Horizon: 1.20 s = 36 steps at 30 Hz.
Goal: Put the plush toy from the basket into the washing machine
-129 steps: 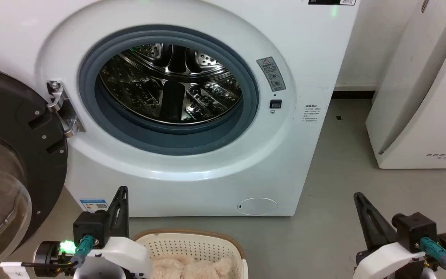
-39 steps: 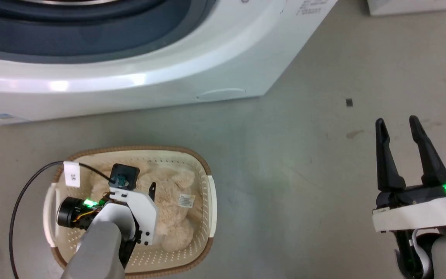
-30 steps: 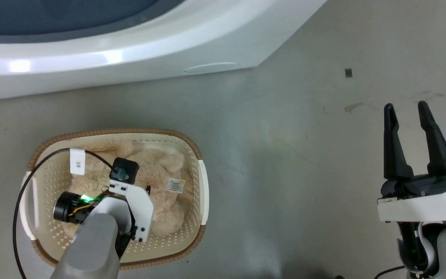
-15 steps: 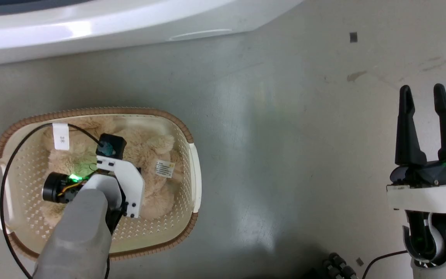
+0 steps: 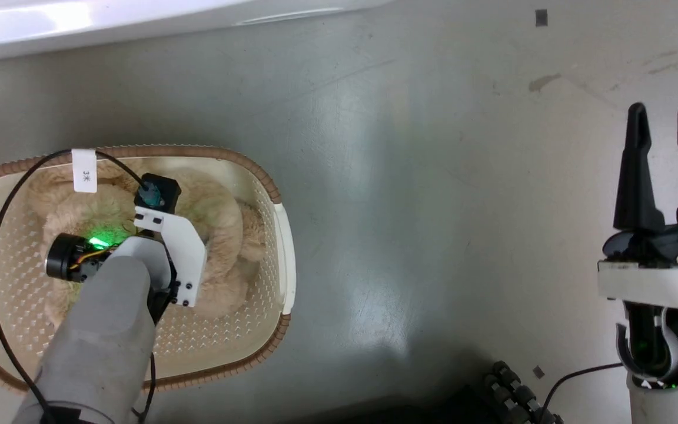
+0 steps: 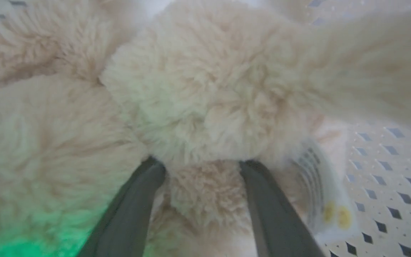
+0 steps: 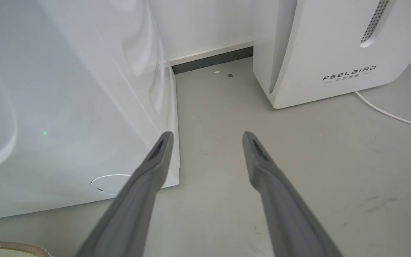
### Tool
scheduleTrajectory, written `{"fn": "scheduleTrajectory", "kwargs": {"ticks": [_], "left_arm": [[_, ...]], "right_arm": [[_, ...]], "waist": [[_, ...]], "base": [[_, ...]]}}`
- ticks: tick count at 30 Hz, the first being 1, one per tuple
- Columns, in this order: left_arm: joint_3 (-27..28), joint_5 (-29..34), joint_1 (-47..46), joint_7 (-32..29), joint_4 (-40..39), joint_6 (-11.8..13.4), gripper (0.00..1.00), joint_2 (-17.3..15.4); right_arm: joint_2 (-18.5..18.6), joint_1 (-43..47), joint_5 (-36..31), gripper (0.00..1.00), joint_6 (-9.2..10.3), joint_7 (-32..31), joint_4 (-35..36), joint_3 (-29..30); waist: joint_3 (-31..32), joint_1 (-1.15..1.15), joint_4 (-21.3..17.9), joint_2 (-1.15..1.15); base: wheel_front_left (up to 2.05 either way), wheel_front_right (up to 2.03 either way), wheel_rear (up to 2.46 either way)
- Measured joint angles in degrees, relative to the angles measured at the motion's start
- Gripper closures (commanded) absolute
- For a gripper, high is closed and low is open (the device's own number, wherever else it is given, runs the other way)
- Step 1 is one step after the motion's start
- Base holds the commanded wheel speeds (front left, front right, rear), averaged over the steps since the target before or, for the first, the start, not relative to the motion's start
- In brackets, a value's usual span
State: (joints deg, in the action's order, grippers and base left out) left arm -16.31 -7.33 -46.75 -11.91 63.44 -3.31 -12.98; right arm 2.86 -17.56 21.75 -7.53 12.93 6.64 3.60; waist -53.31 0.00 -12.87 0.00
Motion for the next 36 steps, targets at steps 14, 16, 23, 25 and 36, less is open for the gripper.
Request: {"fn": "scheduleTrajectory", "kwargs": {"ticks": [14,16,23,25,36], "left_arm": [[-2.86,-3.02,-2.03,1.21,8.55,-1.02,1.0,0.0],[-3.11,-3.41,-1.49,1.67,9.43,-1.41,1.0,0.26],[-6.27,-2.81,3.32,6.17,10.38,-2.76,1.0,2.93],[-6.94,-2.53,3.91,6.72,10.45,-2.92,1.0,3.2],[-10.46,-2.33,10.08,14.71,10.53,-3.9,1.0,6.42]], "right_arm": [[0.0,-1.65,1.23,0.0,0.0,1.46,-1.67,0.68],[0.0,-1.47,1.19,0.0,0.0,1.75,-2.43,0.69],[0.0,1.24,-0.46,0.0,0.0,1.82,-4.87,0.92],[0.0,1.74,-0.68,0.0,0.0,1.82,-5.11,0.97],[0.0,7.68,-2.93,0.0,0.0,1.82,-7.44,1.83]], "waist": [[2.43,0.0,-0.16,0.0],[3.8,0.0,0.08,0.0],[11.94,0.0,2.12,0.0],[13.09,0.0,2.48,0.0],[25.94,0.0,6.88,0.0]], "base": [[0.0,0.0,0.0],[0.0,0.0,0.0],[0.0,0.0,0.0],[0.0,0.0,0.0],[0.0,0.0,0.0]]}}
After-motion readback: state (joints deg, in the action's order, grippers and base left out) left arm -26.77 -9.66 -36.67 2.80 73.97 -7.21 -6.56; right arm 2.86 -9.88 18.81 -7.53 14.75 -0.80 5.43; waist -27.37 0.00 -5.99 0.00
